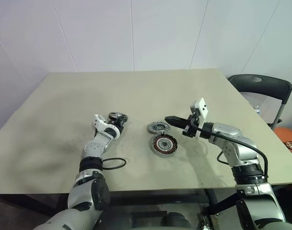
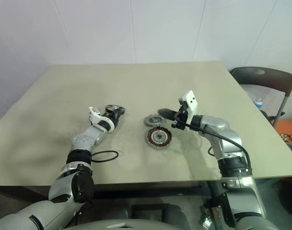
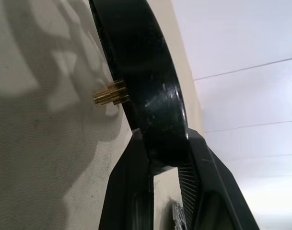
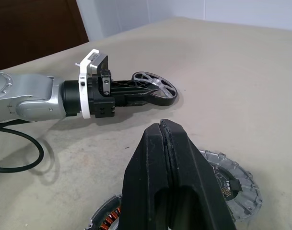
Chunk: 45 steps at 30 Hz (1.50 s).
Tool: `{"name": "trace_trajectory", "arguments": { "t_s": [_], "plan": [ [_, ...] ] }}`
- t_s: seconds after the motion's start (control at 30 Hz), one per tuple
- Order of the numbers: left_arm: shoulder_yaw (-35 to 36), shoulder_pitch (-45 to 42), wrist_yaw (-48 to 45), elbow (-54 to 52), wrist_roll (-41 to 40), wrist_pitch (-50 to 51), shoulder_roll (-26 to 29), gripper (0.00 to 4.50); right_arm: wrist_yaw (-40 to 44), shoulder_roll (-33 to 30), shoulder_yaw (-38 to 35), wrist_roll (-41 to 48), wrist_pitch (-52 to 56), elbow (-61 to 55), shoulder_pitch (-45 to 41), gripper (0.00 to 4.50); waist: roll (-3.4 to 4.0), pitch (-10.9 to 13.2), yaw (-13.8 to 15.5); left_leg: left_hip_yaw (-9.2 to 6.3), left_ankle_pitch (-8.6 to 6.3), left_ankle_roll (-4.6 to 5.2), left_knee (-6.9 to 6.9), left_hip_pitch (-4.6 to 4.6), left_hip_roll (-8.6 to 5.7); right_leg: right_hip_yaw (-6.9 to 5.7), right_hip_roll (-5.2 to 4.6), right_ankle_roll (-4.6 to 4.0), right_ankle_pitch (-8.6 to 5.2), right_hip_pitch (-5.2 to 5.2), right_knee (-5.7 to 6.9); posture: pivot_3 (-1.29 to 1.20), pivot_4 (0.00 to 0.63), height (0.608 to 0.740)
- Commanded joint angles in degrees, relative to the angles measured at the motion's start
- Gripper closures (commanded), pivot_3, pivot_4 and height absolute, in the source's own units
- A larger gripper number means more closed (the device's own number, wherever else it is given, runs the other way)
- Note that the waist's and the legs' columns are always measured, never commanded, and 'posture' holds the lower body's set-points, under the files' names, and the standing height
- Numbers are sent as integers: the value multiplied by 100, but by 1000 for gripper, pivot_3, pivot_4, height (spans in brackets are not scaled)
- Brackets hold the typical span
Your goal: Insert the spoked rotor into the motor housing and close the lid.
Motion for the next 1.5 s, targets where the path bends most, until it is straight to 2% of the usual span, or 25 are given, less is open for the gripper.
{"name": "trace_trajectory", "arguments": {
  "t_s": [0.03,0.17,0.27,0.43,0.63,0.93,1.5],
  "plan": [
    [-311,206,-858,-1125,-447,640,-78,4112,409,-261,-311,334,-4,-189,-94,4500,-1,4,-3,2,0,0,-4,-3,0,1,-1,0,0,-3,-3,0,0,740],
    [-818,604,-1568,-2151,-875,1754,-91,4112,937,-728,-381,496,124,-180,180,4500,-5,5,26,-4,-2,4,-11,-21,-3,0,-2,0,0,-10,-23,0,0,740],
    [-1468,880,-2119,-2483,-746,2329,67,4112,1172,-1111,-312,382,157,-141,506,4500,-3,3,12,-5,-6,11,-20,-15,-3,0,-4,-1,0,4,-47,0,0,740],
    [-2653,948,-3008,-2410,-249,2796,392,4112,1089,-1332,-333,223,114,-129,816,4500,1,5,-14,5,-6,12,-31,-9,3,6,0,-4,-1,0,-50,0,0,740],
    [-3358,653,-3858,-1826,154,2970,461,4112,888,-1283,-402,264,162,-301,1069,4500,1,5,13,5,-2,6,-22,-3,7,4,4,-26,-12,12,-51,0,0,740],
    [-3063,684,-3929,-1586,77,3438,477,4112,625,-1303,-608,402,272,-691,1423,4500,1,5,12,3,-4,8,-25,-7,6,8,0,-8,-2,7,-55,0,0,740],
    [-2844,507,-3914,-1156,284,3384,209,4112,458,-1245,-563,468,331,-834,1382,4500,0,5,19,2,-4,8,-24,-8,6,7,-1,-6,-2,8,-57,0,0,740]
  ]
}}
